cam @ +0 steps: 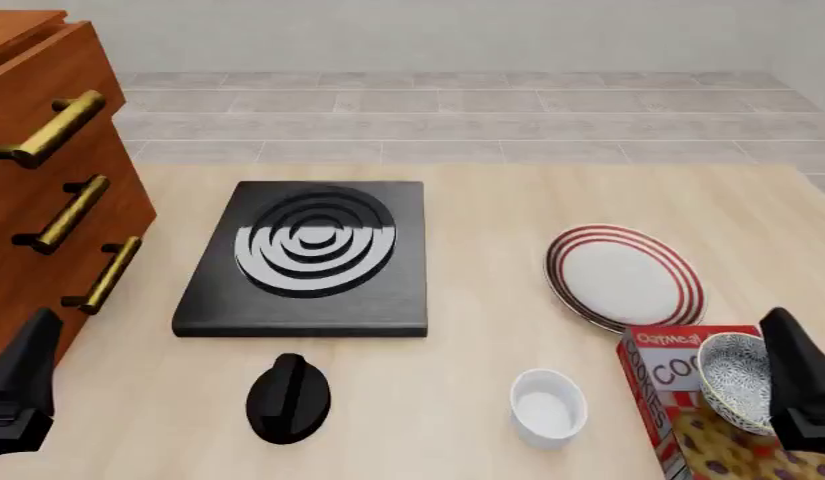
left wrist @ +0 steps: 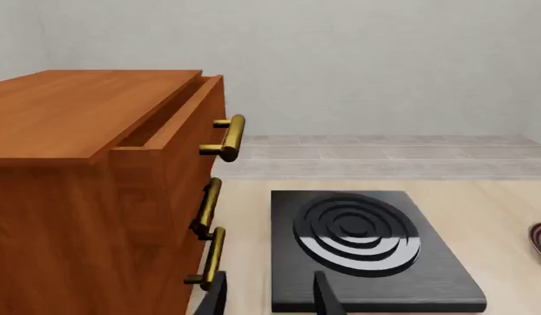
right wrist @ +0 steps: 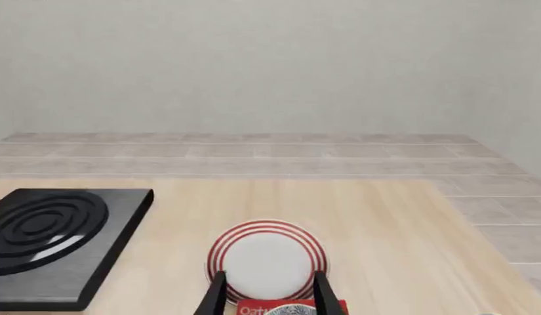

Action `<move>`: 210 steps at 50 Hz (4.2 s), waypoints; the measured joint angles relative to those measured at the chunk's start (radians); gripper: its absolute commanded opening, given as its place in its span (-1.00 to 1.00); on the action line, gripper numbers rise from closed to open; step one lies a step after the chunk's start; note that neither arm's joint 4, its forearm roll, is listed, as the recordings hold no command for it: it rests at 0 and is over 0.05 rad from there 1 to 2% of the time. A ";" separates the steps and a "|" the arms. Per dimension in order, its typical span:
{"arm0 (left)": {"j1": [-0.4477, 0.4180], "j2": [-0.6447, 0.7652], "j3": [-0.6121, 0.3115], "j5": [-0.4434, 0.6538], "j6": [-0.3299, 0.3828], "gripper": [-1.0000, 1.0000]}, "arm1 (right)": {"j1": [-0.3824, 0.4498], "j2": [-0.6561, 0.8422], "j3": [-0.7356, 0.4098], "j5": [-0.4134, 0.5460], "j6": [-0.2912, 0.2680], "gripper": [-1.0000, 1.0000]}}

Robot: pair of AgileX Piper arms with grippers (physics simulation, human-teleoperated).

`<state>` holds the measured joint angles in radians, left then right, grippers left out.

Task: Pick the akita bowl on the cookies box and place it on the plate.

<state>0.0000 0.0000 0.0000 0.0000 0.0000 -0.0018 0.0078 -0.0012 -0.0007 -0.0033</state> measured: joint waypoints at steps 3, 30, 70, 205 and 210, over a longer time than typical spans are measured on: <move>0.000 0.000 0.000 0.000 0.000 1.00 | 0.004 0.006 -0.001 -0.006 0.000 1.00; 0.000 0.000 0.000 0.000 0.000 1.00 | -0.003 0.142 -0.078 -0.048 0.040 1.00; 0.000 0.000 0.000 0.000 0.000 1.00 | -0.193 0.709 -1.008 0.787 0.003 1.00; 0.000 0.000 0.000 0.000 0.000 1.00 | -0.362 0.983 -0.463 0.604 0.078 1.00; 0.000 0.000 0.000 0.000 0.000 1.00 | -0.361 0.987 -0.458 0.598 0.078 1.00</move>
<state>0.0000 0.0000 0.0000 0.0000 0.0000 -0.3633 0.9947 -0.4588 0.5974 0.0742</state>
